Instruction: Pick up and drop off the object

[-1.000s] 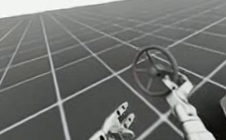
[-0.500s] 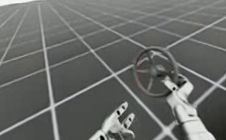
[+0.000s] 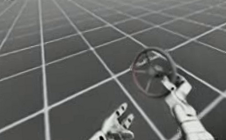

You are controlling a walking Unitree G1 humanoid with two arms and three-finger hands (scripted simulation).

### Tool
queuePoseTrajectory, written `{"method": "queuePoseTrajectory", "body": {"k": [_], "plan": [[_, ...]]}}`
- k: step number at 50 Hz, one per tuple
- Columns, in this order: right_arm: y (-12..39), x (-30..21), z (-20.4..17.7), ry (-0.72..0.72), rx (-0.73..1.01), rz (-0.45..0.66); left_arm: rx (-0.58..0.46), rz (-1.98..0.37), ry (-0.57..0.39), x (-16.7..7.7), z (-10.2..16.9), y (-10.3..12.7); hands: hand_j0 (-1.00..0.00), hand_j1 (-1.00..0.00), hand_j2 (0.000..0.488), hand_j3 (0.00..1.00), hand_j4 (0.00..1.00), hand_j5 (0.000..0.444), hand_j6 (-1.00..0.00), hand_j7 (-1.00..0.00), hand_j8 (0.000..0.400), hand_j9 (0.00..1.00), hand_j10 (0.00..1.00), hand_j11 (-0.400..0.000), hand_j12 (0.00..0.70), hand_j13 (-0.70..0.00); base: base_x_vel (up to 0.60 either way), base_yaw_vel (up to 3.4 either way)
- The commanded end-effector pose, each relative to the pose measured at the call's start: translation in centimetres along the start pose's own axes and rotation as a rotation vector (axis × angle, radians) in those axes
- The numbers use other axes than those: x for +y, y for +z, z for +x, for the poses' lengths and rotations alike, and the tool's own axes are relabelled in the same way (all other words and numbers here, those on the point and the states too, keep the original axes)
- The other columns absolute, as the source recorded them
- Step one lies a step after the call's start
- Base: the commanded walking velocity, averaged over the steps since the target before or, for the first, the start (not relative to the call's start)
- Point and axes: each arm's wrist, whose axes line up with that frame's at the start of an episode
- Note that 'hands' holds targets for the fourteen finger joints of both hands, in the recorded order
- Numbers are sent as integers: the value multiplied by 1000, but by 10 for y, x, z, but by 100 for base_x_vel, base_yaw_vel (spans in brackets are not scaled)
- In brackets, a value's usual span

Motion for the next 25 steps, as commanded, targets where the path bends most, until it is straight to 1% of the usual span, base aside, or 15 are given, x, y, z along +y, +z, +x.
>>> {"method": "queuePoseTrajectory", "body": {"k": [1, 13, 25], "plan": [[16, -13, 4, -17, -40, 56, 9, 40, -27, -12, 5, 3, 0, 0, 0, 1000, 1000, 0, 0, 0, 0, 1000, 1000, -400, 0, -700, 9, -338], [16, -13, 4, -17, -40, 56, 9, 40, -27, -12, 5, 3, 0, 0, 0, 1000, 1000, 0, 0, 0, 0, 1000, 1000, -400, 0, -700, 10, -302], [16, -13, 4, -17, -40, 56, 9, 40, -27, -12, 5, 3, 0, 0, 0, 1000, 1000, 0, 0, 0, 0, 1000, 1000, -400, 0, -700, 13, -212]]}}
